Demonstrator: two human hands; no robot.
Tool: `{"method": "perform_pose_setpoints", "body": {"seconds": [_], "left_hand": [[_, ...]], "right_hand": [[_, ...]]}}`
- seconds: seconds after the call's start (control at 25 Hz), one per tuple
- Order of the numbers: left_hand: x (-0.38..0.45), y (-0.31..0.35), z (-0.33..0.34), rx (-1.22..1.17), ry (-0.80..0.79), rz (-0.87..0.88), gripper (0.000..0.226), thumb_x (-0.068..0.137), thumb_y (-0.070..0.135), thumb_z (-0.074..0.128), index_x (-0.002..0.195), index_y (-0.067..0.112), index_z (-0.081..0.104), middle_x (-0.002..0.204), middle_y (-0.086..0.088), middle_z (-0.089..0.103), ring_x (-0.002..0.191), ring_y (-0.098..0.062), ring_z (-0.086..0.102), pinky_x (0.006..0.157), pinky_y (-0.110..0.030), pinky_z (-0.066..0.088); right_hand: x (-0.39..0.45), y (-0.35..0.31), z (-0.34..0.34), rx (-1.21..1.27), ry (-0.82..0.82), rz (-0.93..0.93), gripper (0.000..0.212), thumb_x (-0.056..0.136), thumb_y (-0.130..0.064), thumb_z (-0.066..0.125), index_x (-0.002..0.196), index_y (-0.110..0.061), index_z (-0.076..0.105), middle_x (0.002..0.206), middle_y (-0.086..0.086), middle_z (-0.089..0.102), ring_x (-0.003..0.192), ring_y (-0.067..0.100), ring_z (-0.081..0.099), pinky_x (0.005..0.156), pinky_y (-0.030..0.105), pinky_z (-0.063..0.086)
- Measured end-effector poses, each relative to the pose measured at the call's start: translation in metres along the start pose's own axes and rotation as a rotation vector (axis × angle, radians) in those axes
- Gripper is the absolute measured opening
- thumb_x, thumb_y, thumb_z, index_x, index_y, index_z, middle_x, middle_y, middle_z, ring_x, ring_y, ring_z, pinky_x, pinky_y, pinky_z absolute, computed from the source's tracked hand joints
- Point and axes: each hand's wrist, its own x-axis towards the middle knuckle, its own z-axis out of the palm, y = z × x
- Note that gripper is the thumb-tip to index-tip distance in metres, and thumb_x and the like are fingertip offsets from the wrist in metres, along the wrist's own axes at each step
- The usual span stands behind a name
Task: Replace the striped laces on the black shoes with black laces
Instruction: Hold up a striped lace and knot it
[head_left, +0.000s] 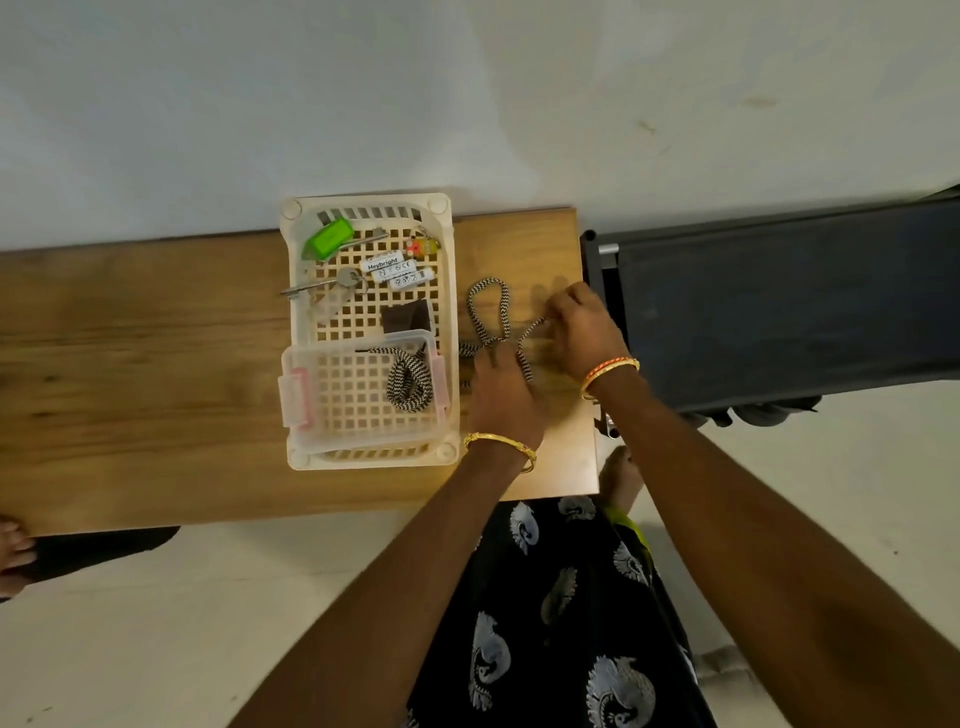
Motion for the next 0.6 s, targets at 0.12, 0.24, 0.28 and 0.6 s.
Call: {"method": "perform_pose_setpoints", "body": {"seconds": [0.12, 0.24, 0.28, 0.6], "left_hand": [[-0.006, 0.011, 0.002, 0.045, 0.047, -0.004, 0.049, 0.086, 0.005, 0.051, 0.133, 0.006, 0.04, 0.134, -0.017, 0.038, 0.117, -0.033, 0.046, 0.096, -0.039, 0.042], [-0.017, 0.042, 0.006, 0.013, 0.084, 0.069, 0.051, 0.086, 0.005, 0.052, 0.135, 0.008, 0.039, 0.134, -0.015, 0.04, 0.114, -0.031, 0.049, 0.09, -0.035, 0.042], [-0.021, 0.055, 0.009, -0.011, 0.084, 0.104, 0.053, 0.086, 0.004, 0.054, 0.137, 0.009, 0.039, 0.135, -0.014, 0.04, 0.116, -0.03, 0.048, 0.09, -0.032, 0.041], [-0.055, 0.21, 0.018, -0.253, 0.014, 0.367, 0.045, 0.089, -0.005, 0.051, 0.131, 0.01, 0.051, 0.112, -0.009, 0.064, 0.102, -0.019, 0.06, 0.089, -0.025, 0.047]], "right_hand": [[-0.024, 0.015, -0.03, 0.356, 0.102, 0.236, 0.014, 0.089, 0.001, 0.05, 0.102, -0.001, 0.055, 0.091, 0.018, 0.064, 0.082, 0.029, 0.062, 0.074, 0.037, 0.052], [-0.048, 0.032, -0.075, 0.791, 0.005, 0.547, 0.018, 0.093, 0.003, 0.047, 0.109, 0.002, 0.056, 0.08, 0.011, 0.065, 0.066, 0.017, 0.059, 0.064, 0.026, 0.053], [-0.057, 0.036, -0.092, 0.917, -0.087, 0.617, 0.016, 0.095, 0.001, 0.046, 0.106, 0.003, 0.058, 0.076, 0.009, 0.064, 0.062, 0.015, 0.056, 0.06, 0.023, 0.052], [-0.114, 0.064, -0.253, 1.378, -0.405, 0.32, 0.021, 0.098, -0.017, 0.044, 0.084, -0.009, 0.057, 0.059, -0.002, 0.06, 0.053, 0.007, 0.057, 0.058, 0.021, 0.054]]}}
